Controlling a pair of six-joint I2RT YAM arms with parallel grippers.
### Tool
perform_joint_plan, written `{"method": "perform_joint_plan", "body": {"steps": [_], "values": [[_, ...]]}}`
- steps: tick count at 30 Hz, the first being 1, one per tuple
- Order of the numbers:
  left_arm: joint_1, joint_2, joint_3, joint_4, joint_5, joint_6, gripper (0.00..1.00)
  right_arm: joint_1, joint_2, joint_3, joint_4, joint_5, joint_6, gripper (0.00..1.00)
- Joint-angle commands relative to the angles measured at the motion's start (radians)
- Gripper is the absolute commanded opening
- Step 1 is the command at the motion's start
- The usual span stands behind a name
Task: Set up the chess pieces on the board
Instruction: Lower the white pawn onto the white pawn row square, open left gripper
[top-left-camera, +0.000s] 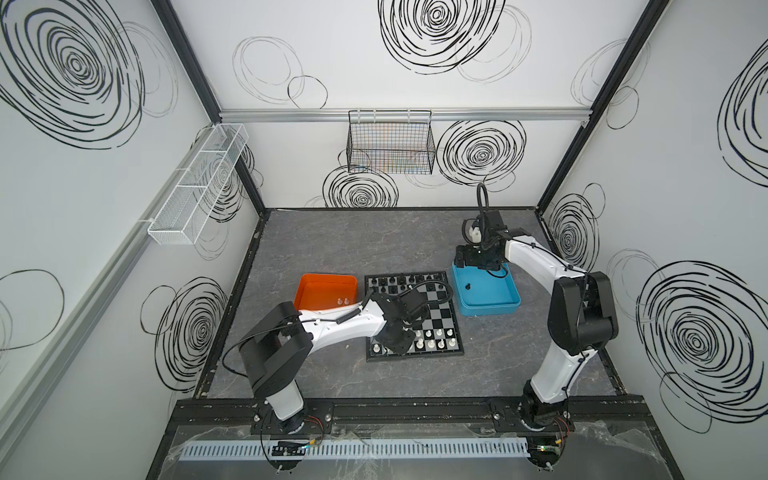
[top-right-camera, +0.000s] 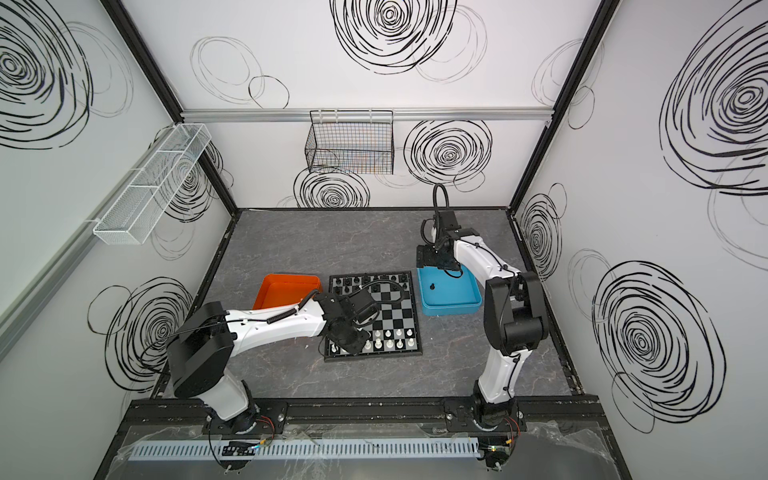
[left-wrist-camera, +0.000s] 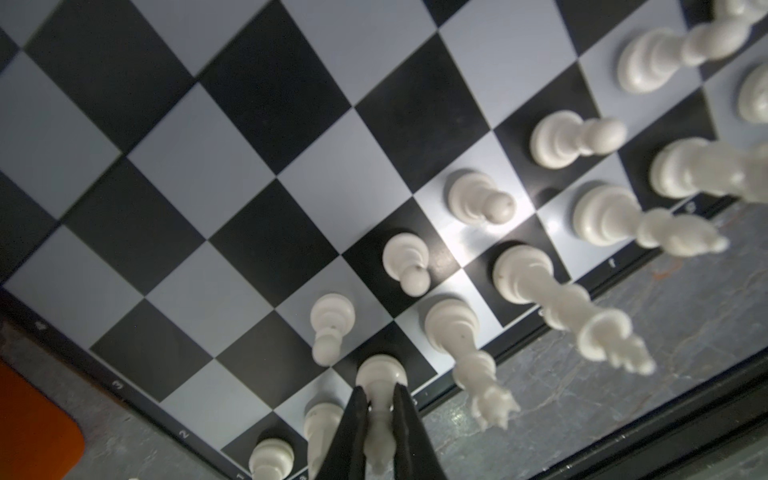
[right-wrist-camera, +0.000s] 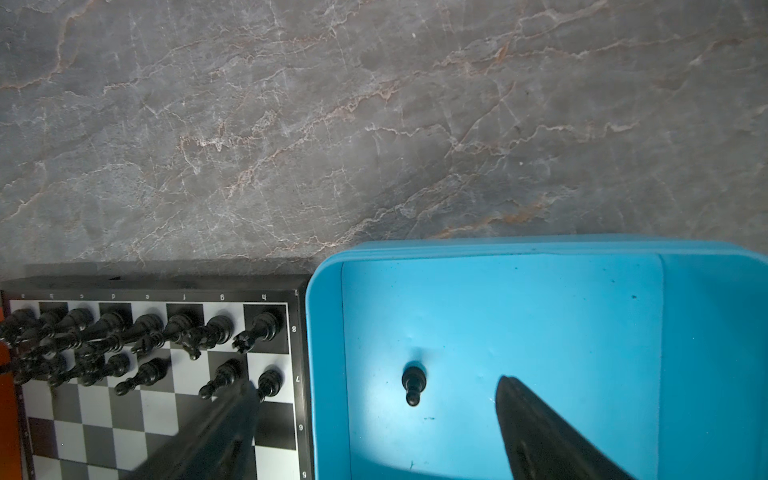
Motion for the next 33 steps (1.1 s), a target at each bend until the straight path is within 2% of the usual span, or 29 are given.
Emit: {"method": "perform_joint_plan", "body": {"steps": [1, 33], "values": [[-0.003, 0.009, -0.009, 0.013, -0.01, -0.01, 0.17, -0.003, 0.006, -0.006, -0.003, 0.002, -0.008, 0.94], [-0.007, 0.009, -0.011, 0.013, -0.006, -0.011, 0.23, -0.005, 0.004, -0.009, 0.0, 0.001, -0.006, 0.94]]}}
